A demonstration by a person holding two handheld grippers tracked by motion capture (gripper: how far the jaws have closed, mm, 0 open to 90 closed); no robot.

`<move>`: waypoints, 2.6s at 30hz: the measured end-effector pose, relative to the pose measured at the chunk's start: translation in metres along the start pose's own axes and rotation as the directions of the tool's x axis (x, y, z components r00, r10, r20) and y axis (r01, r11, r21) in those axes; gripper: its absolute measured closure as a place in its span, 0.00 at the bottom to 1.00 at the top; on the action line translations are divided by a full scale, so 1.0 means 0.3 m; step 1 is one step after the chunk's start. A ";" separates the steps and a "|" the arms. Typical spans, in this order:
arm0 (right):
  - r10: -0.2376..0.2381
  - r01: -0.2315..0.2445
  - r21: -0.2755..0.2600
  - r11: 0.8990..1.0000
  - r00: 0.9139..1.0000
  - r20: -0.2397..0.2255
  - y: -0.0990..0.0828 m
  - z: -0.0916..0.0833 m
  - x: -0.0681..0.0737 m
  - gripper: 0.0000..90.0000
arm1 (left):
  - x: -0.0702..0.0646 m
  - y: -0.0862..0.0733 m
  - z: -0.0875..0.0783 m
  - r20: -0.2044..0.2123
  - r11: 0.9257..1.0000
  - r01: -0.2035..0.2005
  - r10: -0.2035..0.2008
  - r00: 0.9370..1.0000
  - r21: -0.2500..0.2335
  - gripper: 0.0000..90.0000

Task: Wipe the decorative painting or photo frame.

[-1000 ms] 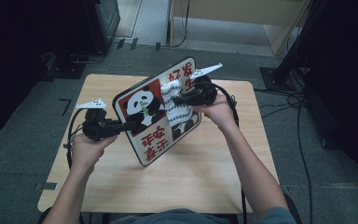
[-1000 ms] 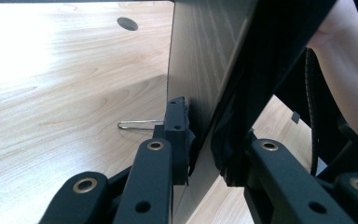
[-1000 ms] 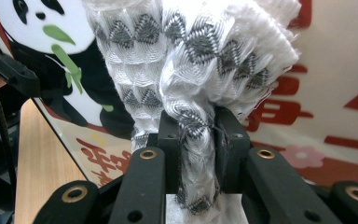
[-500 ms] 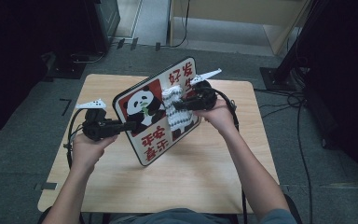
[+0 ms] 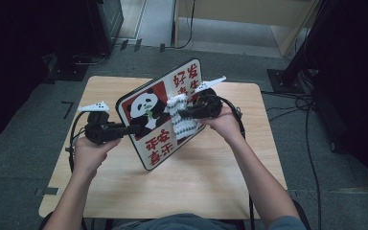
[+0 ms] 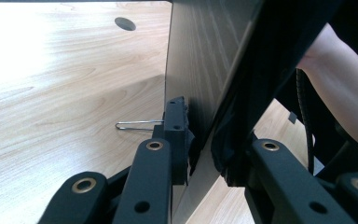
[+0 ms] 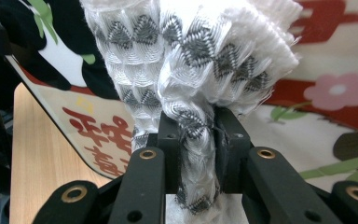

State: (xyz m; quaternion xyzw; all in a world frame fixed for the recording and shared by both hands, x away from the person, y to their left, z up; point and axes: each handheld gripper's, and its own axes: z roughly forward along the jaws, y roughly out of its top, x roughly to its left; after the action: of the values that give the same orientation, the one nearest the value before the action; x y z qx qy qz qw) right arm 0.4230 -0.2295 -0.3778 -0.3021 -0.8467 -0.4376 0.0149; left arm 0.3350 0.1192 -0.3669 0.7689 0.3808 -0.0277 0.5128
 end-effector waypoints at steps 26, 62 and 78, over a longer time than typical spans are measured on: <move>0.025 -0.026 0.052 0.998 1.000 0.007 -0.061 0.041 -0.003 0.84 | 0.004 -0.002 0.000 0.013 1.000 0.005 -0.005 1.000 -0.001 0.84; 0.062 -0.065 0.108 0.992 0.998 0.027 -0.155 0.093 -0.028 0.84 | 0.004 -0.001 0.001 0.022 1.000 0.000 0.000 1.000 0.001 0.84; 0.082 -0.086 0.129 0.988 0.996 0.031 -0.200 0.119 -0.032 0.84 | 0.006 -0.001 -0.001 0.025 1.000 -0.004 0.004 1.000 0.002 0.84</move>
State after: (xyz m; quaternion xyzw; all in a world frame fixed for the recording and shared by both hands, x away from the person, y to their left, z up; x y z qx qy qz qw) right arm 0.4079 -0.2335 -0.4465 -0.3416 -0.8601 -0.3765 0.0420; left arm 0.3359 0.1203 -0.3679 0.7699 0.3729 -0.0367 0.5166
